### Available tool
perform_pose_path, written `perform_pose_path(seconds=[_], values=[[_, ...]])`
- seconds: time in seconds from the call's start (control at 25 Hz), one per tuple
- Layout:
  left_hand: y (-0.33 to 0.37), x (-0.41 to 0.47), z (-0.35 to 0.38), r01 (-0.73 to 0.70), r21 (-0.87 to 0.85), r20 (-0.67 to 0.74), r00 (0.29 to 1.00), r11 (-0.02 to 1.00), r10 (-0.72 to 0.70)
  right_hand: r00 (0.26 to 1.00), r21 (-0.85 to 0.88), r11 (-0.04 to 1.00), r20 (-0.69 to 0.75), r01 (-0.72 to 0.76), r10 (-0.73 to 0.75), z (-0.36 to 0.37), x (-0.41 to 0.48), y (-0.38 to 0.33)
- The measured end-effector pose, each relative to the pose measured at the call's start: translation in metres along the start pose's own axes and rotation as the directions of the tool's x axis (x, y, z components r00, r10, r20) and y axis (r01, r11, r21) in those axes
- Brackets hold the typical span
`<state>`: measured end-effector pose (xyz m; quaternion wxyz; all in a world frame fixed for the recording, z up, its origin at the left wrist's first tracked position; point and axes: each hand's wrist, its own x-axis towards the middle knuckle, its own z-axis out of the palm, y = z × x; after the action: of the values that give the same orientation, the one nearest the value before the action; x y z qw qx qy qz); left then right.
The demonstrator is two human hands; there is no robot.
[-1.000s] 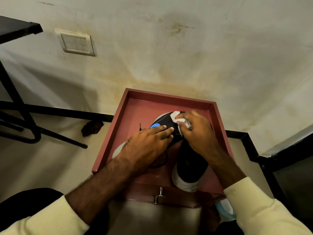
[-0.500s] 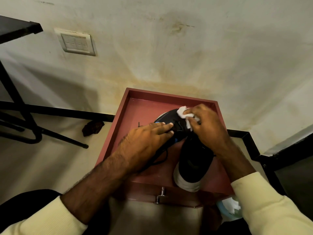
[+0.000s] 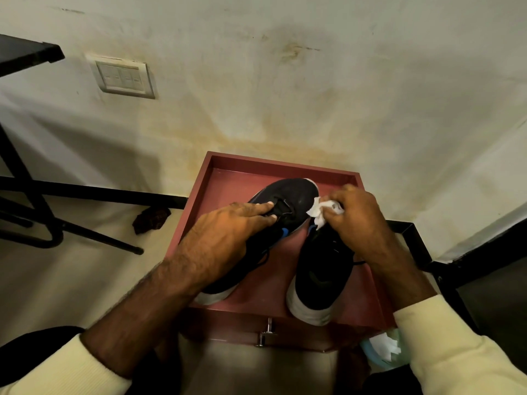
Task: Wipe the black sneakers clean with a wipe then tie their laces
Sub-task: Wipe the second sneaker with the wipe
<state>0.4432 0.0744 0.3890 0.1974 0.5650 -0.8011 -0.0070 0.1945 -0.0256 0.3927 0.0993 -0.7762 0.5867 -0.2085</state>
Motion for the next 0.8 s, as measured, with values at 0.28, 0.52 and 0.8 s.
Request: perform_pose_path(seconds=[0.28,0.52,0.8], values=[[0.002,0.005,-0.003,-0.027,0.031,0.022,0.999,0.999,0.027,0.977,0.249,0.949,-0.134,0.195,-0.165,0.017,-0.006,-0.024],[0.003,0.003,-0.001,-0.051,0.027,0.011,0.999,0.998,0.050,0.966,0.202,0.974,-0.256,0.102,-0.048,0.007,-0.001,-0.018],[0.002,0.002,-0.002,-0.050,0.038,-0.004,0.999,0.998,0.050,0.962,0.052,0.961,-0.057,0.271,-0.268,0.013,-0.008,-0.020]])
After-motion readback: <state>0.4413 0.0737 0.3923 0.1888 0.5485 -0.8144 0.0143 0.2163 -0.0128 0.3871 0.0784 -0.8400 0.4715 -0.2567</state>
